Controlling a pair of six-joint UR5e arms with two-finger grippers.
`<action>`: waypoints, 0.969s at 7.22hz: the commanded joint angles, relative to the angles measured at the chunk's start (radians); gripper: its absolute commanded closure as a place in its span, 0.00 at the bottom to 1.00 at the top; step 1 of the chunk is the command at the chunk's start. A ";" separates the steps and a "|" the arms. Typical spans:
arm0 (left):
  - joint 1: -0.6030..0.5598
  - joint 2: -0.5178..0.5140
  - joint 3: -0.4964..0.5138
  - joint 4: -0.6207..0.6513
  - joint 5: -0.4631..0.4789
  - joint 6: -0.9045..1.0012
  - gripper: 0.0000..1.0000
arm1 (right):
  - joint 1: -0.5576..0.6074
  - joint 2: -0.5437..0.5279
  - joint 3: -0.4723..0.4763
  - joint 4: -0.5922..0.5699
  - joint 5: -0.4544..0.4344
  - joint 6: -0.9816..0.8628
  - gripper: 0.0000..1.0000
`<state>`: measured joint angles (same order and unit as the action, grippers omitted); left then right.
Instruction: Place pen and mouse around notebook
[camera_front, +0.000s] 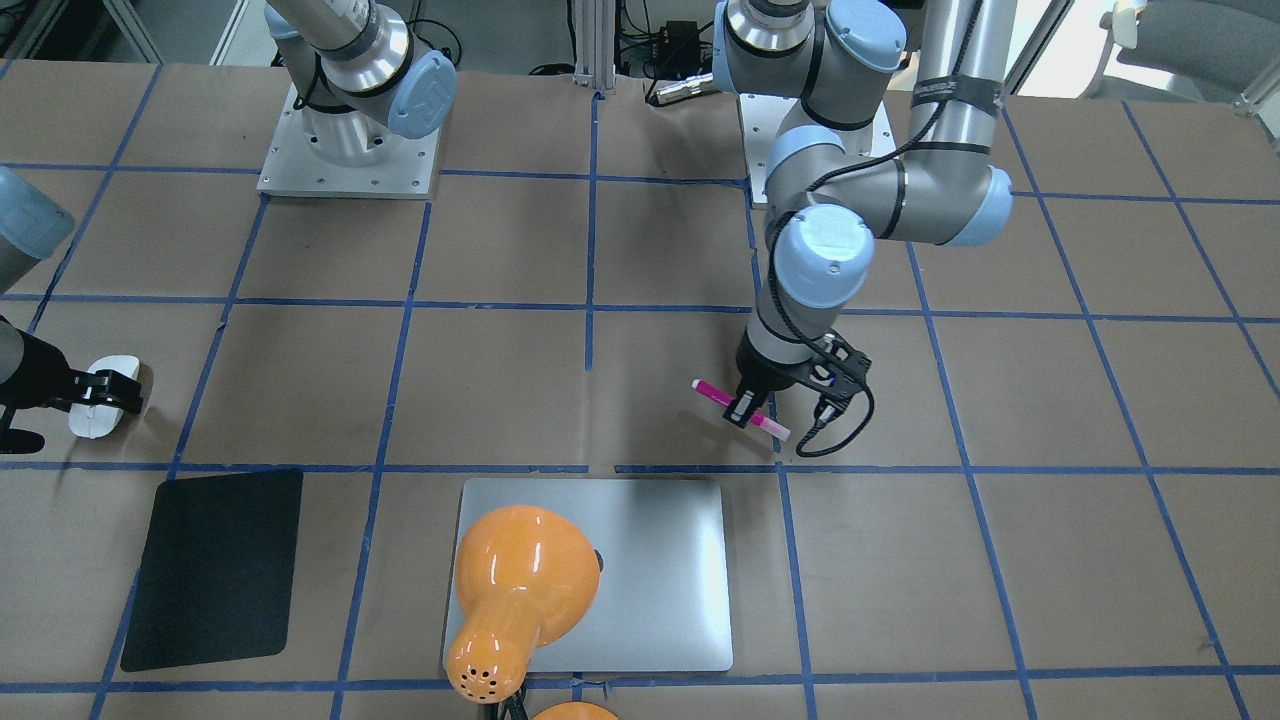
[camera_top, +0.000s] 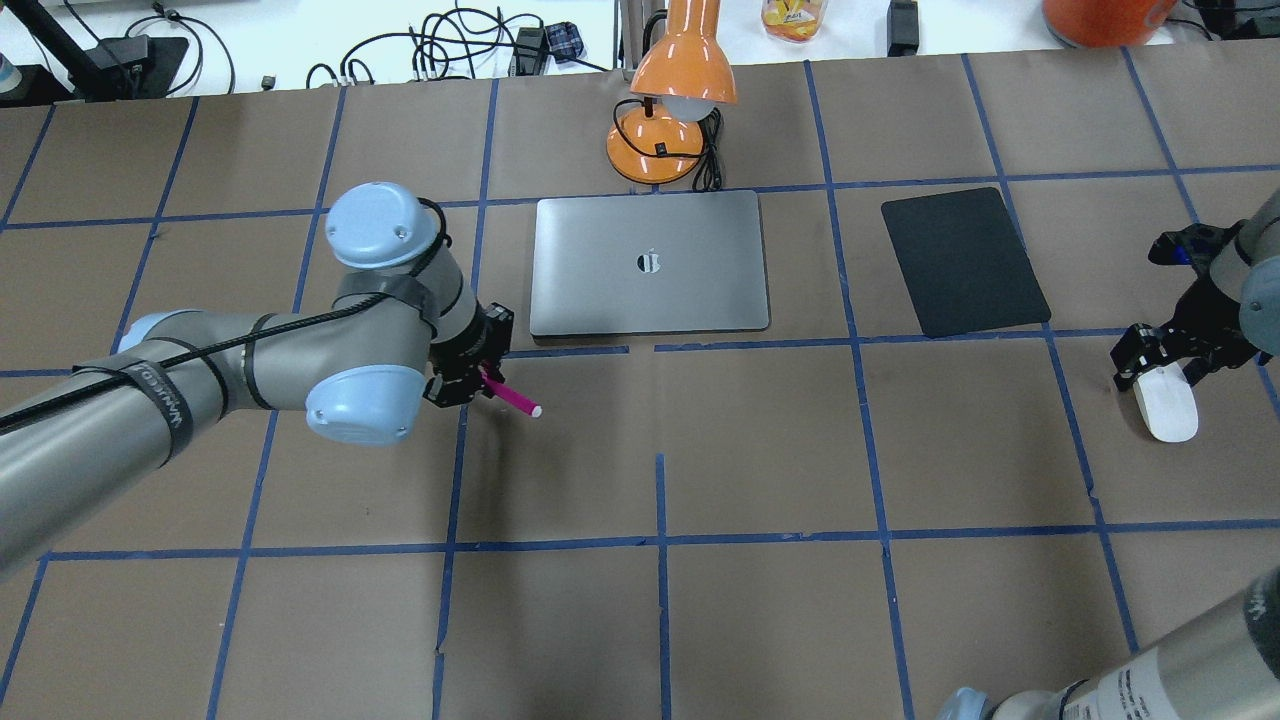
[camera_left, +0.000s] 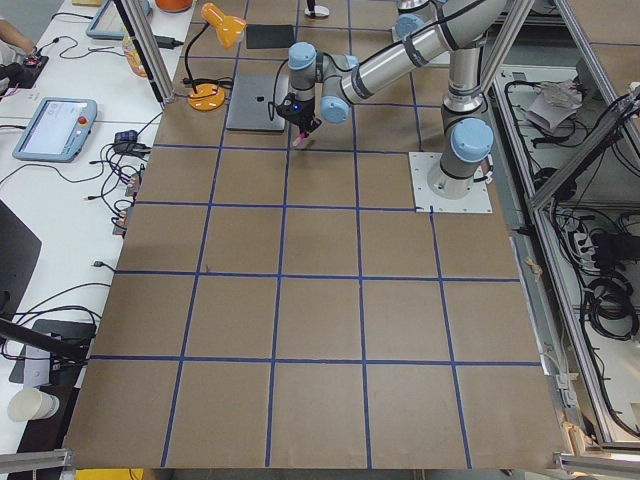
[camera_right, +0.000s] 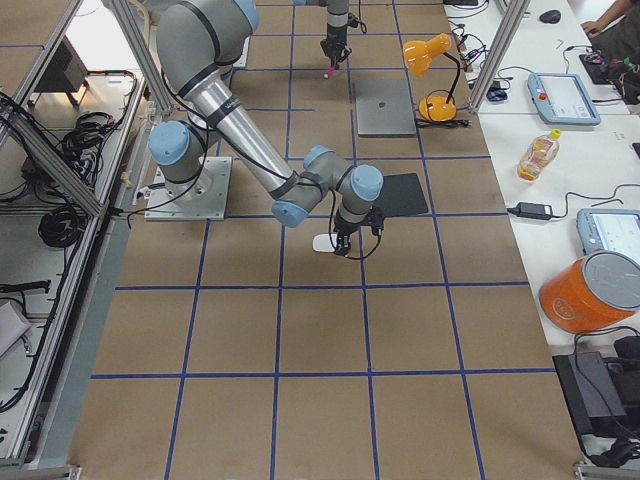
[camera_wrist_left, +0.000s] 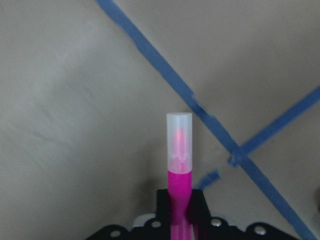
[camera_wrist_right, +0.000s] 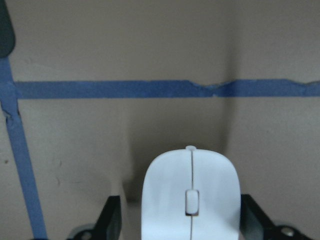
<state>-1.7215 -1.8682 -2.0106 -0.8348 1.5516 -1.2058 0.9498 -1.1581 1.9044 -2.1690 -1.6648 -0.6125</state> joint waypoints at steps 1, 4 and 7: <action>-0.183 -0.076 0.042 0.002 0.001 -0.359 1.00 | -0.002 -0.003 -0.001 0.000 -0.001 0.002 0.58; -0.318 -0.176 0.192 -0.037 -0.034 -0.566 1.00 | -0.002 -0.017 -0.019 0.003 -0.025 0.004 0.59; -0.323 -0.163 0.182 -0.096 -0.024 -0.520 0.84 | 0.082 -0.017 -0.082 -0.008 0.002 0.054 0.61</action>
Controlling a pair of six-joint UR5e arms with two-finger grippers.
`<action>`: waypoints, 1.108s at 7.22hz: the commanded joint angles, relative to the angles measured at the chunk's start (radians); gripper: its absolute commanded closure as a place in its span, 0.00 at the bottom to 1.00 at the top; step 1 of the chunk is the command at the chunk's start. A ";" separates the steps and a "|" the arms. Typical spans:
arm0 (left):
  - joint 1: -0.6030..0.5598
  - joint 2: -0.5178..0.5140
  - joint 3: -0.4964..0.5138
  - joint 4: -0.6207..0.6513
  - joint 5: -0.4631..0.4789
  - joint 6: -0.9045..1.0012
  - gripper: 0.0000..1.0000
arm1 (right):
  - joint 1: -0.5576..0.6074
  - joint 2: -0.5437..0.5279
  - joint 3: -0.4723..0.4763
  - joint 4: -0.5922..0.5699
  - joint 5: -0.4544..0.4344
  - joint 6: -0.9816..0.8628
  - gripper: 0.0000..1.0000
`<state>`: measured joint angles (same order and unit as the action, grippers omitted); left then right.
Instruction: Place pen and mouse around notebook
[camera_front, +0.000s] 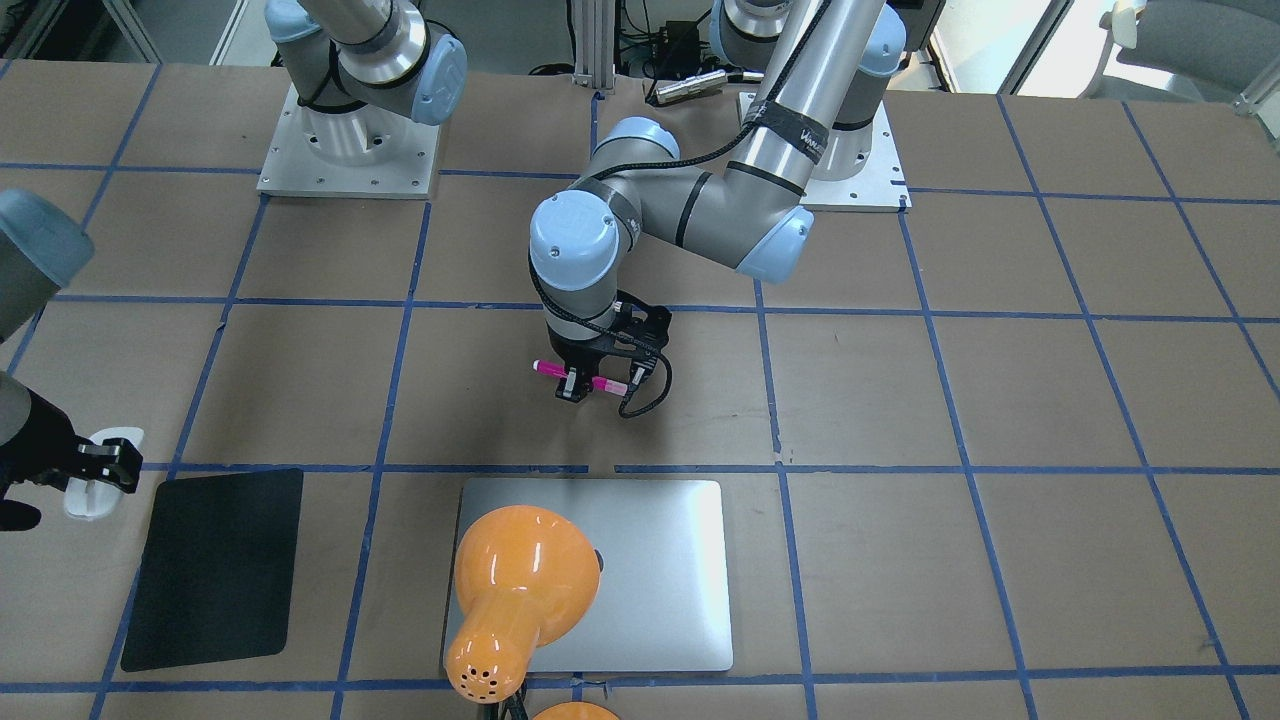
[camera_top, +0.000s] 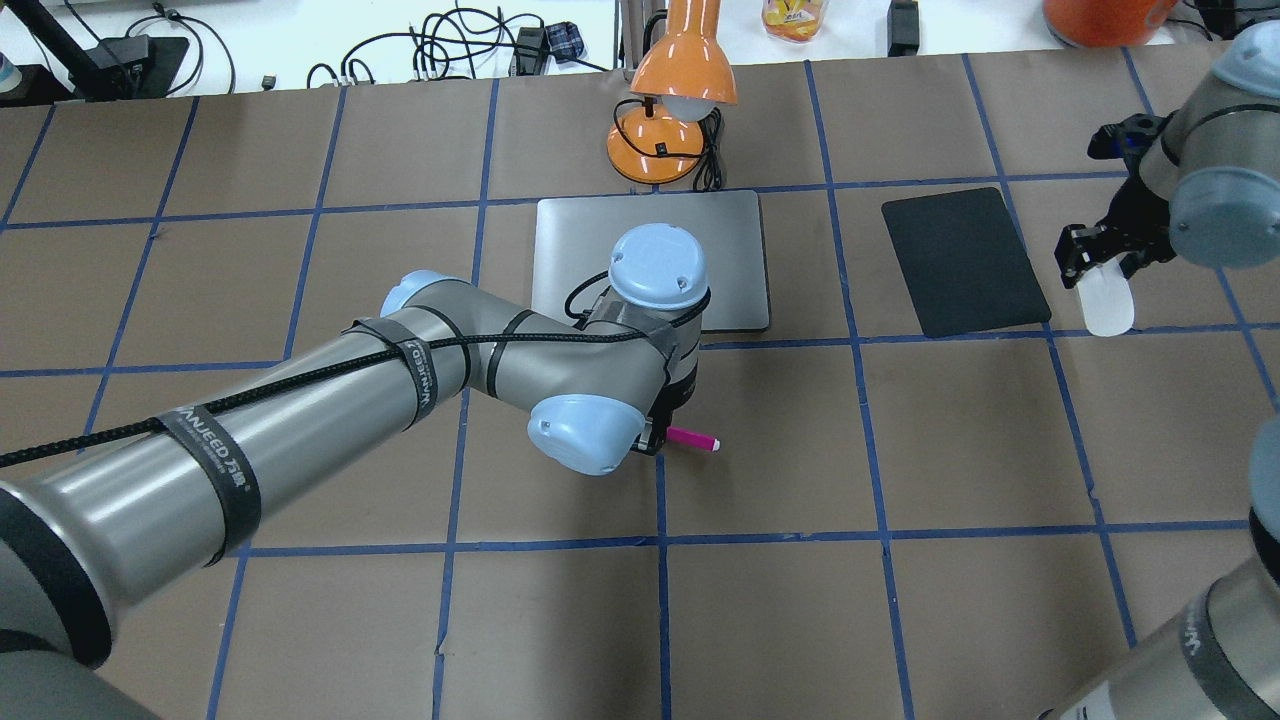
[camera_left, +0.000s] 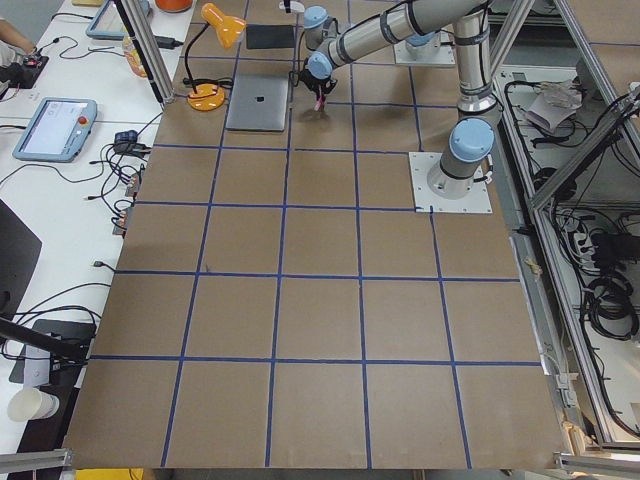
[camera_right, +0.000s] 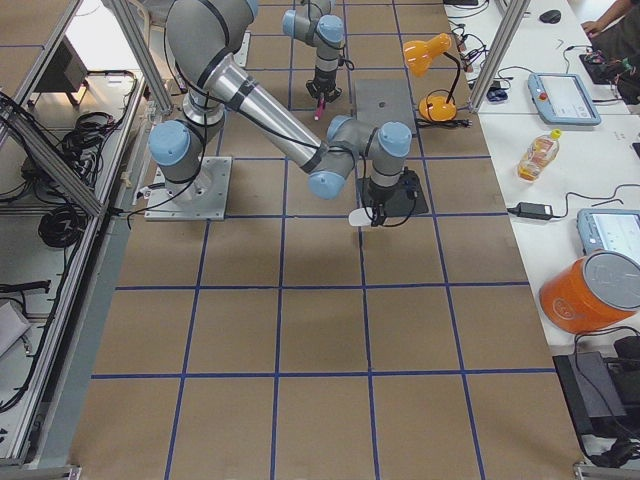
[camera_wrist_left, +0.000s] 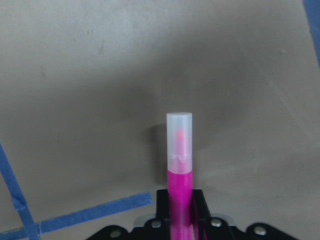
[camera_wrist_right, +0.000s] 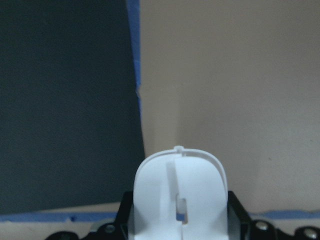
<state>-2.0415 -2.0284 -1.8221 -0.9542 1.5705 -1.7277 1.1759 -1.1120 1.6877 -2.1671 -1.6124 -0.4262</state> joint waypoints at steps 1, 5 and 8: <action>0.003 -0.015 0.010 0.000 0.002 -0.010 0.77 | 0.129 0.105 -0.147 0.006 0.020 0.119 0.53; 0.042 0.028 0.020 -0.029 0.000 0.159 0.00 | 0.183 0.184 -0.203 0.032 0.048 0.193 0.49; 0.121 0.163 0.192 -0.324 -0.087 0.777 0.06 | 0.173 0.179 -0.183 0.039 0.040 0.188 0.00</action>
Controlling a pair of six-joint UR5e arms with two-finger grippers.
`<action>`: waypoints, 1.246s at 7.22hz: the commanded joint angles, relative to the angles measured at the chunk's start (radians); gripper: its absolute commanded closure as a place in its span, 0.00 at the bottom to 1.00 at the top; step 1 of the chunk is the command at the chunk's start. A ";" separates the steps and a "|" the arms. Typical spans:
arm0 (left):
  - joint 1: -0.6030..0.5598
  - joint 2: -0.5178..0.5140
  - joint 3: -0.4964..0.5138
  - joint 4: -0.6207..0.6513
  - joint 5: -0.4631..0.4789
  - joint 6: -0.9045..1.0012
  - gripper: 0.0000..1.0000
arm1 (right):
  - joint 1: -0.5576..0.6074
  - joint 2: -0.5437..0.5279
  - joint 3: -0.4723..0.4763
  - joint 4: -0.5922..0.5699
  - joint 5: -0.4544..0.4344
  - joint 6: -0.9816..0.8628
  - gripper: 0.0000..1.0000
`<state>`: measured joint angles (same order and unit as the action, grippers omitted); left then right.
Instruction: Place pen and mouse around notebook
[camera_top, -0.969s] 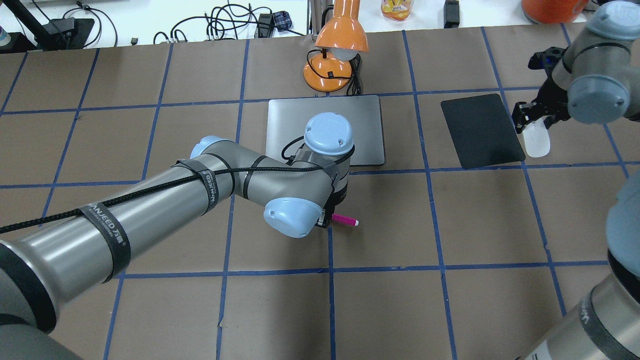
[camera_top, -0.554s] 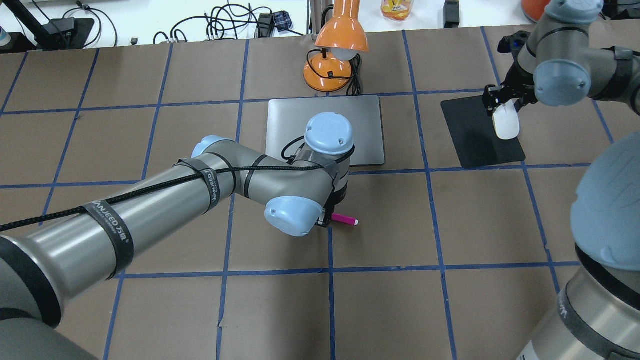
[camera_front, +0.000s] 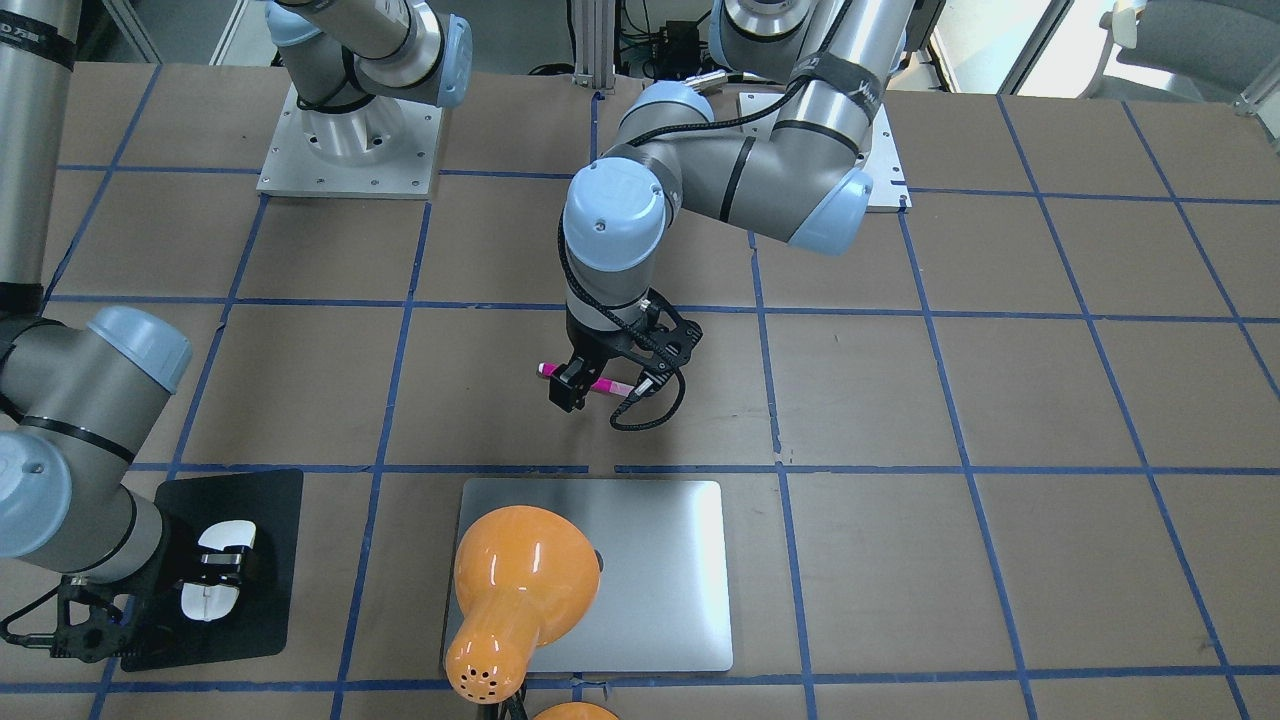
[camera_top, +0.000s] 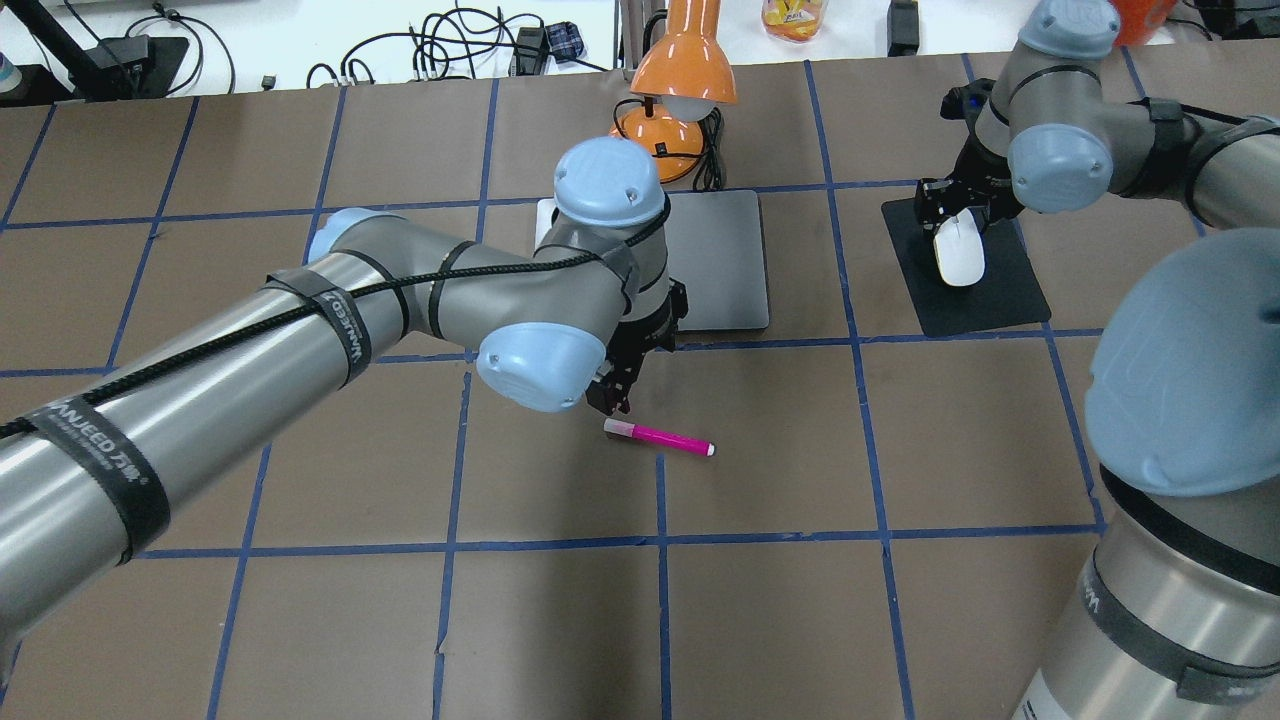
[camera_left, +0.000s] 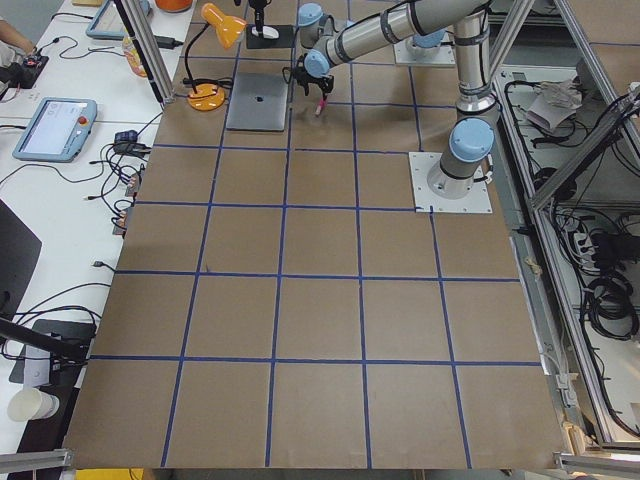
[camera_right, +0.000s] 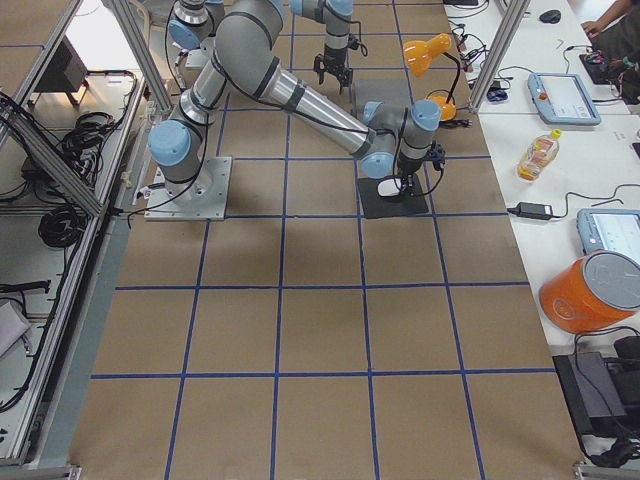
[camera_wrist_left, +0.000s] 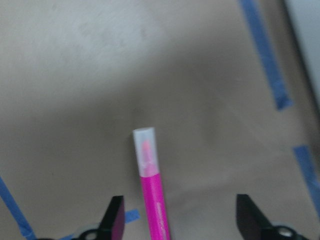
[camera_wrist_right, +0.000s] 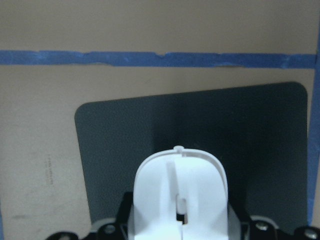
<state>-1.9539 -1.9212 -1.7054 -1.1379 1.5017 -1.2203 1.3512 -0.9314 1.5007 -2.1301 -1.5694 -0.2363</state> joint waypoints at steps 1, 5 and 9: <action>0.071 0.103 0.114 -0.225 -0.017 0.470 0.04 | -0.006 -0.007 0.004 0.010 -0.021 -0.003 0.00; 0.292 0.295 0.150 -0.422 -0.006 1.177 0.00 | 0.002 -0.241 0.002 0.269 -0.040 0.028 0.00; 0.342 0.343 0.132 -0.405 -0.003 1.263 0.00 | 0.118 -0.553 0.058 0.544 -0.037 0.268 0.00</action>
<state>-1.6143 -1.5847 -1.5714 -1.5498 1.4984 0.0488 1.4209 -1.4008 1.5359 -1.6472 -1.6068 -0.0095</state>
